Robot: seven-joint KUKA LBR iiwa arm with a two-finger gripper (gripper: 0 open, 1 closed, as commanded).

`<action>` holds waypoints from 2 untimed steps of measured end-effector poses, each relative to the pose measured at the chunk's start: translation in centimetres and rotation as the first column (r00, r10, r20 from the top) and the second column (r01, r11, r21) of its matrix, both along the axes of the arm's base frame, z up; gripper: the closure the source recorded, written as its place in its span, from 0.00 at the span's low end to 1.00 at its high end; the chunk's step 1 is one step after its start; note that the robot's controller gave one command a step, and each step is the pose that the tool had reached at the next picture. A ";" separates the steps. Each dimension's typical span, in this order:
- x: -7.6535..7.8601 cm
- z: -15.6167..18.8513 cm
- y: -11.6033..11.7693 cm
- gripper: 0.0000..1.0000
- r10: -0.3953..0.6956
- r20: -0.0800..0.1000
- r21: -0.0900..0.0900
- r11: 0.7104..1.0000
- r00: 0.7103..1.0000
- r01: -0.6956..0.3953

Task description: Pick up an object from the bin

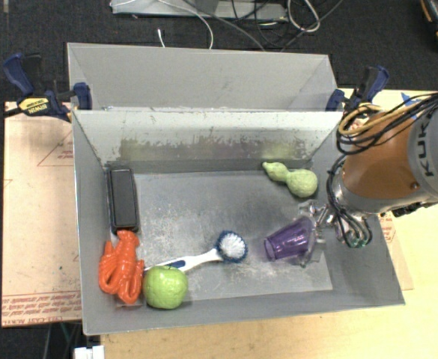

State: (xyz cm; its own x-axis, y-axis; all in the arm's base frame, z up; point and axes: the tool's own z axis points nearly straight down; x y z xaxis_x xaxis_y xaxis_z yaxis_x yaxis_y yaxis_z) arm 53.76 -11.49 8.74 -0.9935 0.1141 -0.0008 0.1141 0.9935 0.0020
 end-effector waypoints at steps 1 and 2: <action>0.0 0.0 0.0 1.00 0.000 -0.001 0.000 1.000 1.000 0.000; -0.3 -1.9 2.2 0.00 0.012 -0.001 0.002 1.000 1.000 -0.012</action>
Offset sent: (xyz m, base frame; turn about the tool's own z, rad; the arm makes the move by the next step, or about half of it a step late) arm -0.0027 0.0203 -0.0174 -0.0087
